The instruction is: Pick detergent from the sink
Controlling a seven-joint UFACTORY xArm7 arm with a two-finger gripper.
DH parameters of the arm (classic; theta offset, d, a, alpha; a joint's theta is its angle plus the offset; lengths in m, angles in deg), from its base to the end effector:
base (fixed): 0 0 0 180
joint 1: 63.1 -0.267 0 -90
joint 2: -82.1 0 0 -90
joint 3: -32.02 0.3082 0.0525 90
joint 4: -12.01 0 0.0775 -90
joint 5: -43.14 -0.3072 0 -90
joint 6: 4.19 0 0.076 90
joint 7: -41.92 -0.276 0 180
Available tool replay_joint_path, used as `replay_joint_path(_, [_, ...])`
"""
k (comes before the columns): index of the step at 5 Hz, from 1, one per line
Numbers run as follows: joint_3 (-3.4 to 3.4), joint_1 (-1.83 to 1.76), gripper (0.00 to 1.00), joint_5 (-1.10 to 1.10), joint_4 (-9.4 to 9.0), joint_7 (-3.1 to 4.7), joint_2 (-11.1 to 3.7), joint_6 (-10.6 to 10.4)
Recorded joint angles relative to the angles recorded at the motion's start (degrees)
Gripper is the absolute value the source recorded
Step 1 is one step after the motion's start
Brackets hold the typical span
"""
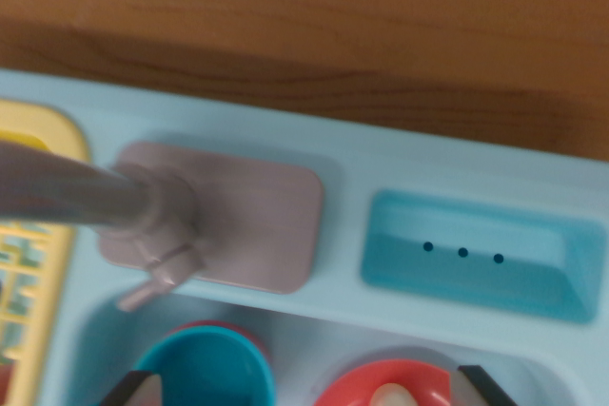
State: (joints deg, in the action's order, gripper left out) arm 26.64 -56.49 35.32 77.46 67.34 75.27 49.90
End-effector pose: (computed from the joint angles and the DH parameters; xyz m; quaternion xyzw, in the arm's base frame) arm 0.4841 -0.0783 0.2052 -0.9947 -0.0796 -0.0542 0.0357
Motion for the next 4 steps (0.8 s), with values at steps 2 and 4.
replay_joint_path(2, [-0.33,0.29,0.0,-0.44,-1.89,1.75,-0.65,-2.52])
replay_joint_path(4, [-0.65,0.56,0.0,-0.87,-3.68,3.41,-1.26,-4.92])
